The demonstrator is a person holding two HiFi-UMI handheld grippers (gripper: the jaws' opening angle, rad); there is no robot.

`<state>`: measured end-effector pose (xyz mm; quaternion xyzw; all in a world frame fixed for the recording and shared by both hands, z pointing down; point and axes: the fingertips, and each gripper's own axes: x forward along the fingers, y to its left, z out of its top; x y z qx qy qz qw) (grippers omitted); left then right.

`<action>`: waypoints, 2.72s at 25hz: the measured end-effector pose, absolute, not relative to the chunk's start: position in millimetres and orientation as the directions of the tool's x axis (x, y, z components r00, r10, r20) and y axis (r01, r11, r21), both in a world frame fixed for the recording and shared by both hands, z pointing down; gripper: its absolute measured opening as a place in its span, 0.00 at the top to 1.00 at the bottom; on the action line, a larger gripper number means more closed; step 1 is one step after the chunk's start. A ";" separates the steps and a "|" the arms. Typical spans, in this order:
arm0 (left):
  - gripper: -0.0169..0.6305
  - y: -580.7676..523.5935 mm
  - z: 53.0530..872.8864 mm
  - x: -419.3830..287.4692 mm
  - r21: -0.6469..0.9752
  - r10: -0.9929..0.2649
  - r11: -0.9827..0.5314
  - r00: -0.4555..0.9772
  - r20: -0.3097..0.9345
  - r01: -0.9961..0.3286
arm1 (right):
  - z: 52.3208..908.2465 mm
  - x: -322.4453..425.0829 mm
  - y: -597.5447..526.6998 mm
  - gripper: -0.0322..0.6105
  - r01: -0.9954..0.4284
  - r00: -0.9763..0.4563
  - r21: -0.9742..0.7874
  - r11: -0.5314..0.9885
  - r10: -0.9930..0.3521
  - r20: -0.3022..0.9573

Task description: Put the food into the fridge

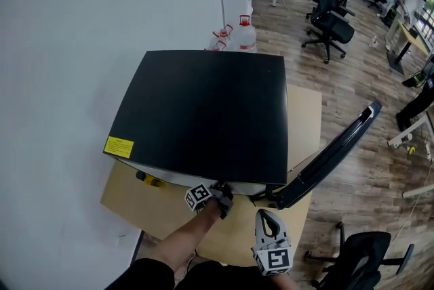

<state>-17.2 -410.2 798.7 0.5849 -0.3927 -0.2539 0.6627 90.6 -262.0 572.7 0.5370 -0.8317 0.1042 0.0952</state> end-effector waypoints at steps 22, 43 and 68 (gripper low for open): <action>0.94 -413.7 807.3 -8.4 0.917 -0.713 0.247 0.582 0.391 -0.314 | 570.7 105.2 -253.2 0.86 -0.928 -0.369 -0.062 0.366 -0.889 0.273; 0.60 -411.0 803.7 3.1 0.598 -0.576 0.046 0.468 0.670 -0.800 | 569.6 115.5 -243.4 0.86 -0.934 -0.356 -0.068 0.351 -0.889 0.288; 0.52 -383.1 747.3 -34.0 0.437 -0.698 -0.138 0.400 0.594 -0.889 | 573.2 121.9 -222.0 0.86 -0.943 -0.329 -0.044 0.330 -0.901 0.282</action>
